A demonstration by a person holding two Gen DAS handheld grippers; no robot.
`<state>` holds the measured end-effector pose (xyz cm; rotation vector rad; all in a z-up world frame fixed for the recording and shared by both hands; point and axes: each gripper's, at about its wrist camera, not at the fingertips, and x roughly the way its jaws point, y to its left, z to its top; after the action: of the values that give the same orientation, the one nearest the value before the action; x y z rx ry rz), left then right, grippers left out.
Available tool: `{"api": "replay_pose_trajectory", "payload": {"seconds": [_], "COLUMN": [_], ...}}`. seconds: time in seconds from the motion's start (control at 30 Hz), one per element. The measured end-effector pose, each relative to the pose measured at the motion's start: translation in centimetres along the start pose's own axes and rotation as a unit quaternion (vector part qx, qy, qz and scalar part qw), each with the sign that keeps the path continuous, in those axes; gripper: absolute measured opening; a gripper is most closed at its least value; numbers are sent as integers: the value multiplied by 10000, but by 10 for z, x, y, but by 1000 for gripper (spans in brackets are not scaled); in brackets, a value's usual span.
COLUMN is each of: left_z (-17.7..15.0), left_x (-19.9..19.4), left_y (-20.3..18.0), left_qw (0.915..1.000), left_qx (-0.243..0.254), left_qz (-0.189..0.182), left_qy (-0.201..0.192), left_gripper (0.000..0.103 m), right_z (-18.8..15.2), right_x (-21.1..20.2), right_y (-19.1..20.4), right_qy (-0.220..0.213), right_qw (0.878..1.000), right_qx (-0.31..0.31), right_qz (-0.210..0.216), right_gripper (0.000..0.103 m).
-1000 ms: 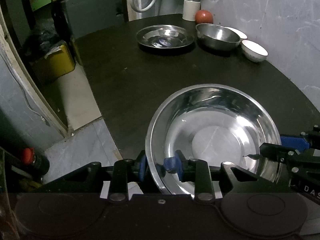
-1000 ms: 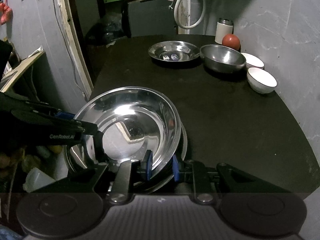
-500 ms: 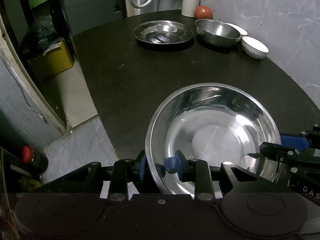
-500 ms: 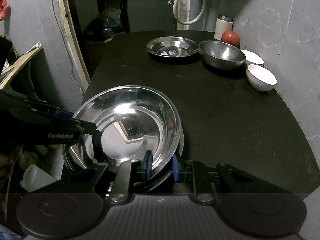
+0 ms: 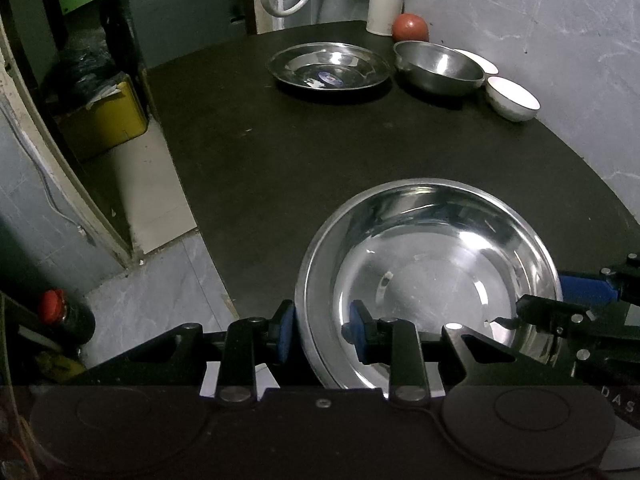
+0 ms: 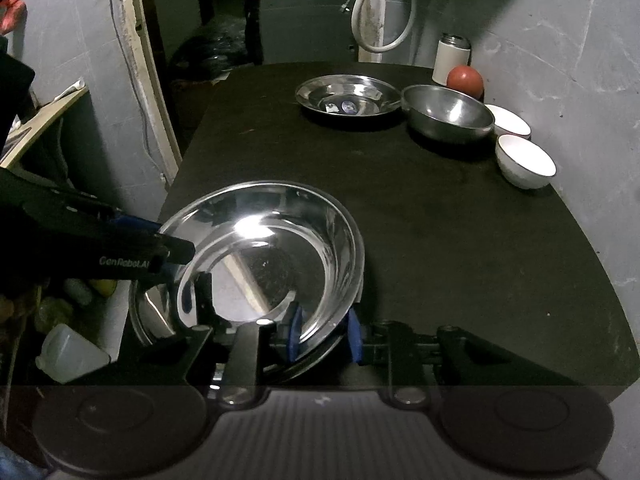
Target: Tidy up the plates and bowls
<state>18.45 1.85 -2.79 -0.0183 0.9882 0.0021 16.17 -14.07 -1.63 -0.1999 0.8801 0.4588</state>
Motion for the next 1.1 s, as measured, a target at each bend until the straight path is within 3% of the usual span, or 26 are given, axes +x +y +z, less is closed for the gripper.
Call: {"api": "replay_pose_trajectory", "payload": {"seconds": [0.2,0.37,0.5,0.63,0.77,0.9,1.1], "left_z": [0,2,4,8,16,27,52], "left_x": [-3,-5,-9,-13,-13,-8,4], "left_y": [4,8,12,15,20,27,46], "left_qw": [10000,9999,9997,9993,9986,9978,9952], "left_qx": [-39,-76,-106,-156,-240,-375,-714], "left_qz": [-19,1,5,77,191,278,394], "left_qy": [-43,-123,-214,-340,-437,-467,-535], "left_gripper": [37,54,64,82,94,99,102], "right_z": [-1,-3,-3,-1,2,7,22], "right_x": [1,2,1,0,-2,-1,7], "right_y": [2,3,4,5,0,-7,-23], "right_qy": [20,71,14,-29,-109,-185,-285], "right_qw": [10000,10000,10000,10000,9999,9995,9980], "right_qx": [-39,-5,2,10,99,225,458], "right_qz": [2,2,32,34,54,117,323], "right_gripper": [34,39,50,58,74,88,99]}}
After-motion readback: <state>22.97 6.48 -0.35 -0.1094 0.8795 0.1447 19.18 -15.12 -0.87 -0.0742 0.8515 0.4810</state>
